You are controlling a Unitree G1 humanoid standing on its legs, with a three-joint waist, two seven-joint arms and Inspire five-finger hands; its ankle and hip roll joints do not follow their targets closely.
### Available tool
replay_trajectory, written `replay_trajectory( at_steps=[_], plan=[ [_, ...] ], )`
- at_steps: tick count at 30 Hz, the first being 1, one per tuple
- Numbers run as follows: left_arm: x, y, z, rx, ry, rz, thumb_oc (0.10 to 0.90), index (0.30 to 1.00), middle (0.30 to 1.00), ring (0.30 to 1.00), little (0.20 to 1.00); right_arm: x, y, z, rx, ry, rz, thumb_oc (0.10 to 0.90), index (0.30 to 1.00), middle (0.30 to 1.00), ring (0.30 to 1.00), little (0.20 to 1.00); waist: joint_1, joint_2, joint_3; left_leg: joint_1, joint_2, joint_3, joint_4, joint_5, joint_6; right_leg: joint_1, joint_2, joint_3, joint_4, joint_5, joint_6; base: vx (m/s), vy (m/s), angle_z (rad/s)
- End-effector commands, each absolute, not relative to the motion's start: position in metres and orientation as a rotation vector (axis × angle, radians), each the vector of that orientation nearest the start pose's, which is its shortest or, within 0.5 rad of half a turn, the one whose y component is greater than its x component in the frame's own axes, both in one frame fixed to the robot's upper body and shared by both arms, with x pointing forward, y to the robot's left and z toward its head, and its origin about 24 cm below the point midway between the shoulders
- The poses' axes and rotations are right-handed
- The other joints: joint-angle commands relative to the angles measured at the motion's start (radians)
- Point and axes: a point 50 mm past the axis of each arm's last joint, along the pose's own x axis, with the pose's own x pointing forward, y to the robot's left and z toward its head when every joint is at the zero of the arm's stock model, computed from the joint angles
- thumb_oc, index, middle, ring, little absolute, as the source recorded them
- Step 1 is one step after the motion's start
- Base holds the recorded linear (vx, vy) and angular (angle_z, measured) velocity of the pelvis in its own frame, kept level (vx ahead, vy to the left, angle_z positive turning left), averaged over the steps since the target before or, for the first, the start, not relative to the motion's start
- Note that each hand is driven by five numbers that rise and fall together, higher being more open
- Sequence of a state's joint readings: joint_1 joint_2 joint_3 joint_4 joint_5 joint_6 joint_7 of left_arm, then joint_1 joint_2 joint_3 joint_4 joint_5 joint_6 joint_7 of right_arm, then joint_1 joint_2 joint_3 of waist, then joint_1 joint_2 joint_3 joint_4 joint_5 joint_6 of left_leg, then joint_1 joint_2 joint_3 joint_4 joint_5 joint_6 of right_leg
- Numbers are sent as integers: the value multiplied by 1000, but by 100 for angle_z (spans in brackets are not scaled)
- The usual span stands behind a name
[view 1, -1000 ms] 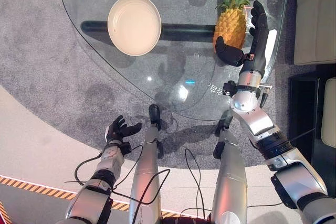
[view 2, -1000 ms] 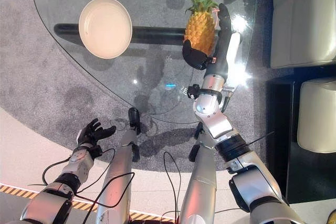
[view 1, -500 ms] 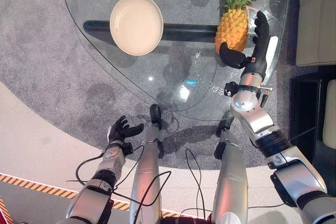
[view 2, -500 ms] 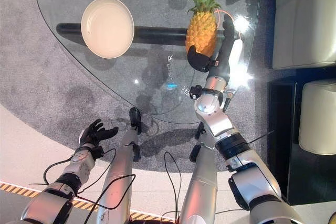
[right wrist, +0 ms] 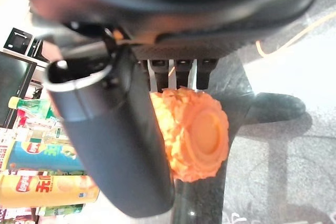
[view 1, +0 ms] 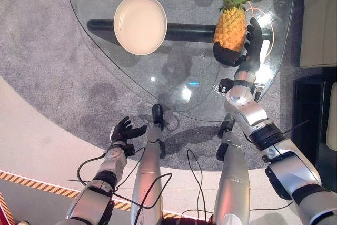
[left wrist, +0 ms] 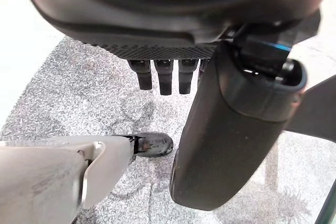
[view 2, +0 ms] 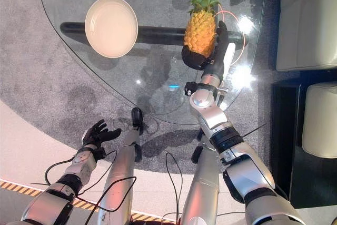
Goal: Pick up the fruit to the plate
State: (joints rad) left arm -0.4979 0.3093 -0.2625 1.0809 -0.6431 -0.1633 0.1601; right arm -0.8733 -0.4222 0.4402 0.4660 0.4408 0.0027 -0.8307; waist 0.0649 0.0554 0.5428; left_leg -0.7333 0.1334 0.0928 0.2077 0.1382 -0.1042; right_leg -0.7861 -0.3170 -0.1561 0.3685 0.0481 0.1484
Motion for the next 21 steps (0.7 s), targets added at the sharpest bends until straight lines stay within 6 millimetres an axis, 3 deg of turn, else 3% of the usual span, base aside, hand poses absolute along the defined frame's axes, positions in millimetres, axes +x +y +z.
replay_trajectory(
  at_steps=[1,2,3,4,5,18,19,20,21],
  plan=[
    [283,230,-54,-48,504,304,800,900,900,900,900,375,-155,218,-81,-423,-470,800,900,900,900,900,5,45,-23,-20,15,-51,87,-72,-27,-17,-19,-1,16,-3,27,6,-2,8],
    [287,230,-51,-50,491,305,800,900,900,900,900,375,-155,223,-79,-435,-469,800,900,900,900,900,4,45,-23,-47,13,-50,83,-45,-21,-39,-20,-7,4,25,17,65,-11,8],
    [283,230,-54,-47,504,305,800,900,900,900,900,375,-153,218,-87,-417,-459,800,900,900,900,900,6,45,-23,-23,16,-52,88,-71,-27,-19,-19,-1,18,-3,27,-50,5,8],
    [288,230,-50,-50,491,306,800,900,900,900,900,375,-152,223,-88,-427,-453,800,900,900,900,900,5,43,-23,-50,13,-50,83,-43,-21,-42,-19,-7,7,25,17,71,-8,4],
    [284,230,-54,-47,505,305,800,900,900,900,900,375,-150,219,-97,-410,-449,800,900,900,900,900,6,45,-23,-24,15,-52,88,-70,-27,-21,-18,-1,20,-4,27,0,0,0],
    [282,226,-56,-46,509,294,800,900,900,900,900,377,-151,217,-138,-382,-451,800,900,900,900,900,9,45,-23,-24,17,-52,86,-68,-28,-19,-15,-1,18,-5,27,5,0,0],
    [282,226,-56,-45,509,293,800,900,900,900,900,378,-152,216,-144,-371,-452,410,566,566,566,510,10,45,-23,-24,17,-53,88,-69,-28,-19,-16,-2,20,-5,27,0,0,0],
    [282,227,-56,-46,508,293,800,900,900,900,900,378,-154,215,-149,-364,-457,347,512,512,512,447,10,46,-23,-25,17,-54,89,-69,-28,-20,-16,-1,21,-5,27,0,0,0],
    [282,227,-56,-47,508,294,800,900,900,900,900,379,-154,215,-149,-358,-458,100,300,300,300,200,10,46,-23,-26,17,-54,89,-68,-27,-21,-16,-1,22,-5,26,0,0,0]
  ],
)
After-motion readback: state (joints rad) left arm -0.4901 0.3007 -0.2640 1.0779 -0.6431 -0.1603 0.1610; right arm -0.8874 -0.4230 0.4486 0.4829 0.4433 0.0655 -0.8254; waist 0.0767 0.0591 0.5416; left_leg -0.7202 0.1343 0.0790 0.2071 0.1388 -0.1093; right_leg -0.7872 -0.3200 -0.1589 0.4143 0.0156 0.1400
